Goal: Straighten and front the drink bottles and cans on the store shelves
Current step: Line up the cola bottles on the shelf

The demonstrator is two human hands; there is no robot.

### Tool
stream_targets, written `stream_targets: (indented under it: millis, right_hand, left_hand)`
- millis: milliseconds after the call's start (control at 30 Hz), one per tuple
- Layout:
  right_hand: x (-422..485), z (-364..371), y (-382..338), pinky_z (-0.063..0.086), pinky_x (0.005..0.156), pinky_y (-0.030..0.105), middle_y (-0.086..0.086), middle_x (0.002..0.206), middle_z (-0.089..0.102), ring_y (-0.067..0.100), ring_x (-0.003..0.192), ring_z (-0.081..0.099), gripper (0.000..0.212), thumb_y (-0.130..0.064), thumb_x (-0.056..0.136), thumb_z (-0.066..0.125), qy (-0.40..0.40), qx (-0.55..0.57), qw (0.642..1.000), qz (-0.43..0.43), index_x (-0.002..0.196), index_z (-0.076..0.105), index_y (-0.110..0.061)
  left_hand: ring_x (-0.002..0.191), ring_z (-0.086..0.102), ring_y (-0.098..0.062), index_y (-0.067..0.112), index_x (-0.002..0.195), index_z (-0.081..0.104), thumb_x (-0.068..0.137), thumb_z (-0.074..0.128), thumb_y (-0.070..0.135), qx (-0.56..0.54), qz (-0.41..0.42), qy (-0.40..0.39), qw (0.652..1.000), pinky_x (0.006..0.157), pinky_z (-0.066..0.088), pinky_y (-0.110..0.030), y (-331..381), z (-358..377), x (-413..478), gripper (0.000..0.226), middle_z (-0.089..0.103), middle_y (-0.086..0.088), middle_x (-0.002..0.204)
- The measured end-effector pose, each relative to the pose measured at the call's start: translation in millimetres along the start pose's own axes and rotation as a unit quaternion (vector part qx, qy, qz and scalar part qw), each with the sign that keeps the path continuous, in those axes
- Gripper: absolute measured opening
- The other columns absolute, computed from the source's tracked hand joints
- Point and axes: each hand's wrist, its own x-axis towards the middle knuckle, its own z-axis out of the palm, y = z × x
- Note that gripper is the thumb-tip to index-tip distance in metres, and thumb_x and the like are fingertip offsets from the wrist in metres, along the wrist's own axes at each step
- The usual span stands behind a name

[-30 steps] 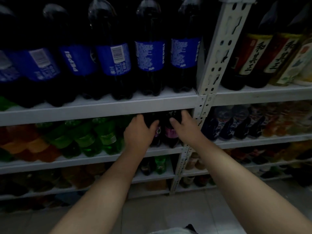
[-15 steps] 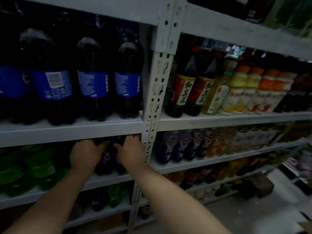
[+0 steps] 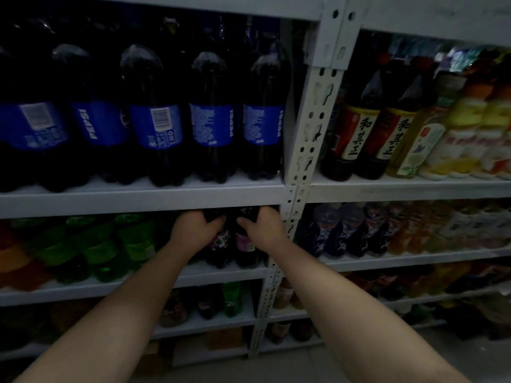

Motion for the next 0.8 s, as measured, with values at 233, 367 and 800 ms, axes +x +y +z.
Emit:
stream_targets:
  millis: [233,367,800]
  right_hand:
    - [4.8,-2.3,-0.9,0.040,0.056,0.019,-0.004,0.076,0.057,0.014,0.076,0.057,0.019,-0.032,0.084,0.063,-0.046,-0.081,0.996,0.008,0.087,0.061,-0.014]
    - [6.3,-8.8,5.7,0.047,0.079,0.024,0.002,0.100,0.062,0.017,0.093,0.058,0.035,-0.035,0.084,0.066,-0.077,-0.053,0.996,0.006,0.111,0.059,-0.013]
    - [4.6,-6.1,-4.3,0.047,0.065,0.022,0.005,0.087,0.062,0.018,0.083,0.059,0.018,-0.023,0.085,0.061,-0.044,-0.057,0.997,0.001,0.096,0.061,-0.009]
  left_hand:
    - [0.068,0.055,-0.015,0.017,0.093,0.059,0.069,0.077,0.047,0.024,0.003,0.060,0.998,0.058,0.046,-0.026,9.9,3.2,-5.8,0.043,0.056,0.005,0.075]
    - [0.079,0.054,-0.013,0.013,0.112,0.060,0.082,0.069,0.040,0.028,0.017,-0.052,0.998,0.064,0.040,-0.022,-3.3,-8.3,4.8,0.041,0.059,0.001,0.090]
    - [0.087,0.062,-0.020,0.014,0.107,0.063,0.069,0.078,0.047,0.011,0.043,0.005,0.999,0.072,0.051,-0.029,2.3,1.1,-2.3,0.053,0.067,-0.003,0.096]
